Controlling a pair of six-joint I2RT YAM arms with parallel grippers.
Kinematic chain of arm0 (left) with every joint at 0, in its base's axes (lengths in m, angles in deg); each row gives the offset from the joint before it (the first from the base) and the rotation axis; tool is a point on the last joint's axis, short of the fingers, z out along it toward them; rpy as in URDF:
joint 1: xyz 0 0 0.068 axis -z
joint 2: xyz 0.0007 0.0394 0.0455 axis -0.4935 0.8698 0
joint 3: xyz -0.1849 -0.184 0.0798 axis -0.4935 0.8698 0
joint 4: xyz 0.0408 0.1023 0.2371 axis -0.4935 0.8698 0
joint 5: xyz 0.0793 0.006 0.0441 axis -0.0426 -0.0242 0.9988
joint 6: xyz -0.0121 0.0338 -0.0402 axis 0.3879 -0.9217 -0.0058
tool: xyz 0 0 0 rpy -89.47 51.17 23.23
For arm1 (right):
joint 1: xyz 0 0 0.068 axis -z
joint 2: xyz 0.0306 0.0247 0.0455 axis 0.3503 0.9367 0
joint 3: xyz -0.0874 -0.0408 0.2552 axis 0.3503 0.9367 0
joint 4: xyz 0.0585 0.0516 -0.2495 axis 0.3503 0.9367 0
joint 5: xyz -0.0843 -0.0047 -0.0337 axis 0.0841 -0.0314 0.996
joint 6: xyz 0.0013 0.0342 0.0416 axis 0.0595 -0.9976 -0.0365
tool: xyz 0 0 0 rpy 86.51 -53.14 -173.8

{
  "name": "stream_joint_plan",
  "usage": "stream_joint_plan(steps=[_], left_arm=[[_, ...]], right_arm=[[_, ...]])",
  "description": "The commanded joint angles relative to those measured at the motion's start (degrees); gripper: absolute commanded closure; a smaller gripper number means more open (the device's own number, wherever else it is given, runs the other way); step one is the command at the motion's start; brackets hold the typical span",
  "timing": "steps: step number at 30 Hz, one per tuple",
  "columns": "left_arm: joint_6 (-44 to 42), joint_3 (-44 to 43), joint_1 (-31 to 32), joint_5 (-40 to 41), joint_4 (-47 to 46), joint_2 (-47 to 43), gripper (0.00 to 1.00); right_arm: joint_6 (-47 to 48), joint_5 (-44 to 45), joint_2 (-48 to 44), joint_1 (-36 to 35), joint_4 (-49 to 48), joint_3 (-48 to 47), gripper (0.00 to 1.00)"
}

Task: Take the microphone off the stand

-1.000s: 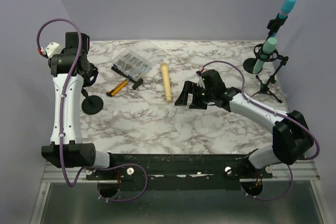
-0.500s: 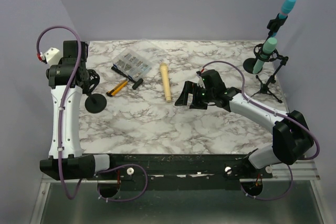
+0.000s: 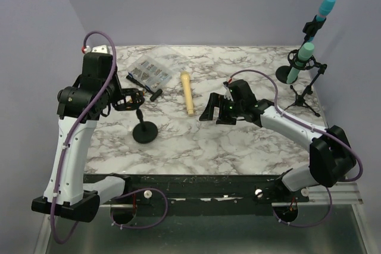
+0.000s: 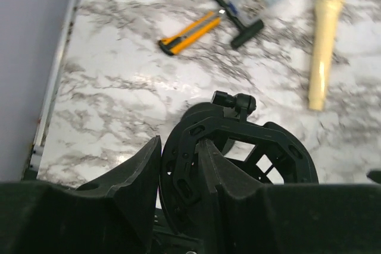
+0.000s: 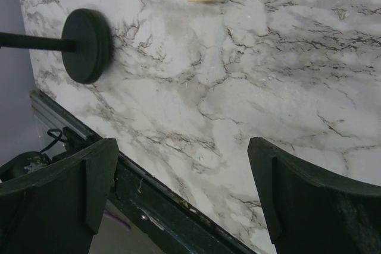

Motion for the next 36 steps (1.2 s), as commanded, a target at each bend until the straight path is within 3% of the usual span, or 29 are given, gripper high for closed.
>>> stream_joint_plan(steps=[1, 8, 17, 18, 19, 21, 23, 25, 28, 30, 33, 36], left_arm=[[-8.8, -2.9, 6.5, -10.3, -3.6, -1.3, 1.00], [-15.0, 5.6, 10.7, -27.5, -14.4, -4.1, 1.00], [-17.5, 9.3, 16.0, -26.5, -20.2, -3.3, 1.00], [-16.8, 9.2, 16.0, -26.0, -20.2, -3.3, 0.92], [-15.6, 9.1, 16.0, -25.4, -19.8, -3.2, 0.76], [-10.0, 8.0, 15.9, -24.7, -17.5, -2.7, 0.33], [-1.4, 9.1, 15.5, -29.4, -15.7, -2.7, 0.02], [6.1, 17.3, 16.7, -35.0, -21.4, -5.1, 0.01], [19.6, 39.7, 18.4, -41.0, -45.1, -8.6, 0.02], [26.6, 49.6, 21.2, -38.2, -61.2, -6.5, 0.02], [32.5, 52.0, 23.5, -38.3, -78.3, 2.7, 0.02], [26.9, 45.9, 24.7, -33.5, -78.9, 9.9, 0.02]], right_arm=[[1.8, 2.4, -2.1, -0.3, 2.6, 1.0, 0.00], [6.6, 1.8, -6.7, -0.3, 3.0, 2.3, 0.00], [5.5, -1.1, -10.5, -0.3, 2.5, 1.8, 0.00], [4.5, -1.9, -10.3, -0.3, 1.6, 1.8, 0.00], [3.4, -3.0, -10.0, -0.3, 0.5, 2.0, 0.00], [1.1, -6.3, -8.8, -0.2, -2.5, 2.8, 0.00], [1.3, -8.7, -6.8, -0.3, -2.8, 2.2, 0.00], [2.8, -7.0, -5.8, -0.3, -0.5, 1.8, 0.00], [6.2, -3.1, -5.5, -0.3, 3.5, 0.5, 0.00], [7.8, 0.5, -5.6, -0.3, 6.6, -1.2, 0.00], [8.5, 8.7, -6.1, -0.2, 13.7, -5.0, 0.00], [7.3, 15.3, -9.0, 0.1, 16.9, -5.8, 0.00]])
